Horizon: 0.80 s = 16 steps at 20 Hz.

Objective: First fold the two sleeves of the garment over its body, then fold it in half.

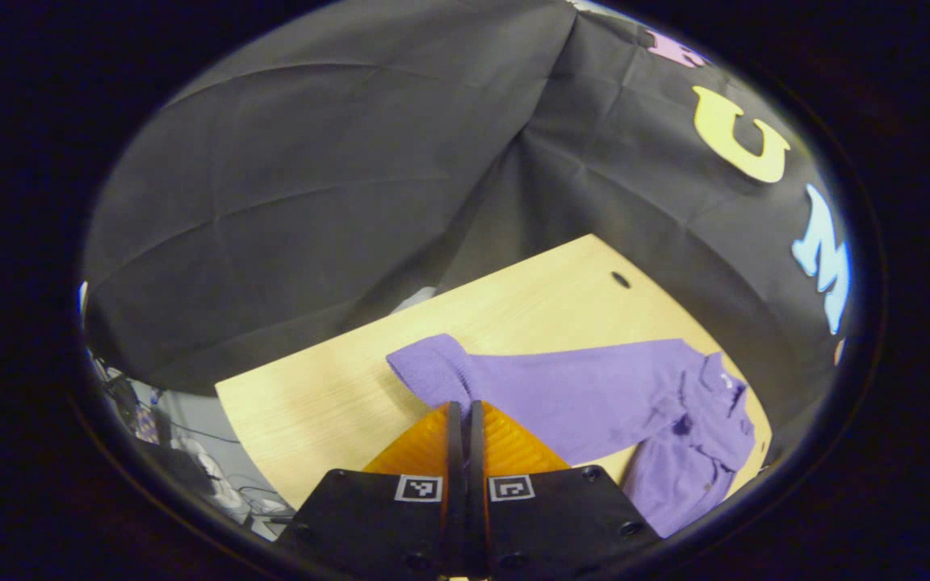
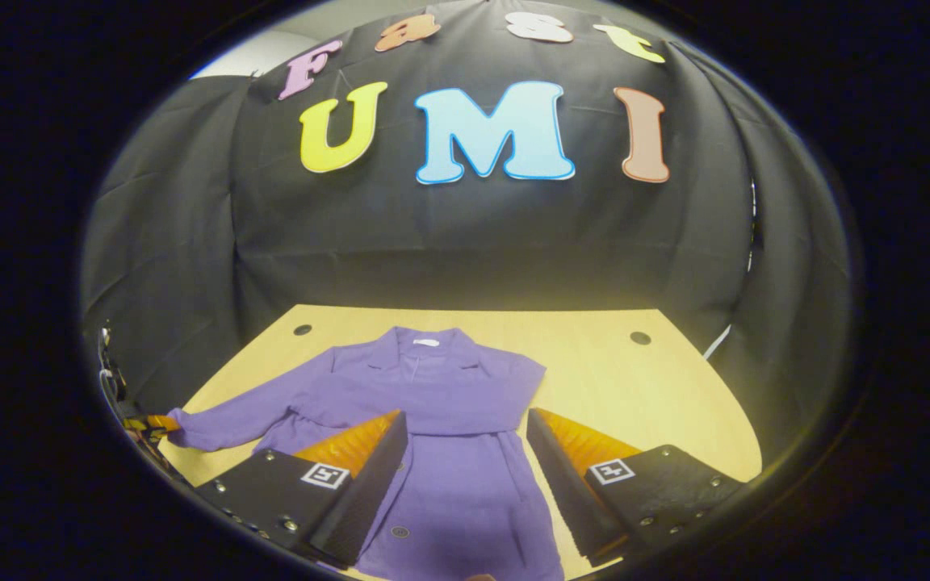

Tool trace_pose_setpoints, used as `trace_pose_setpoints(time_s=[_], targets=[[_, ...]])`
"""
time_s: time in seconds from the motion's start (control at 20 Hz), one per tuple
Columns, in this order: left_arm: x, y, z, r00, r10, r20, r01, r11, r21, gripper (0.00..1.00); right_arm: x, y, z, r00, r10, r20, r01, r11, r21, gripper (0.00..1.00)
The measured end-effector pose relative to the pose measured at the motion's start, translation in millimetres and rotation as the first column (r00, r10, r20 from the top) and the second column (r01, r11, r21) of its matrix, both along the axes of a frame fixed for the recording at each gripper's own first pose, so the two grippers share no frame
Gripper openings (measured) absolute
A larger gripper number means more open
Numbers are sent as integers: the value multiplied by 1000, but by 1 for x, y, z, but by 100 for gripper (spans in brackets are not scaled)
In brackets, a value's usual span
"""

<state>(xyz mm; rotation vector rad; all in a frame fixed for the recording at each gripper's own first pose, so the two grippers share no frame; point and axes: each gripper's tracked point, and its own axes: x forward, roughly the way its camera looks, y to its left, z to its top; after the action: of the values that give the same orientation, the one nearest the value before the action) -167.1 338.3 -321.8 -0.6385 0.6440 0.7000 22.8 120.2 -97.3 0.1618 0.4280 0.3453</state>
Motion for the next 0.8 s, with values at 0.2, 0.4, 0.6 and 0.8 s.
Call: trace_pose_setpoints(time_s=[0.2,0.4,0.6,0.8], targets=[[35,-26,32,996,-57,70,59,998,-23,7,-2,-8,-13,1000,-6,-20,7,999,39,92],[74,-59,57,989,-115,93,117,993,-26,7,3,-27,-24,999,-38,-31,41,997,71,92],[128,-114,98,962,-234,142,237,972,-2,7,8,-55,-29,996,-88,-32,90,993,75,93],[186,-184,137,910,-342,235,351,936,4,7,11,-76,-33,993,-116,-25,118,991,69,93]])
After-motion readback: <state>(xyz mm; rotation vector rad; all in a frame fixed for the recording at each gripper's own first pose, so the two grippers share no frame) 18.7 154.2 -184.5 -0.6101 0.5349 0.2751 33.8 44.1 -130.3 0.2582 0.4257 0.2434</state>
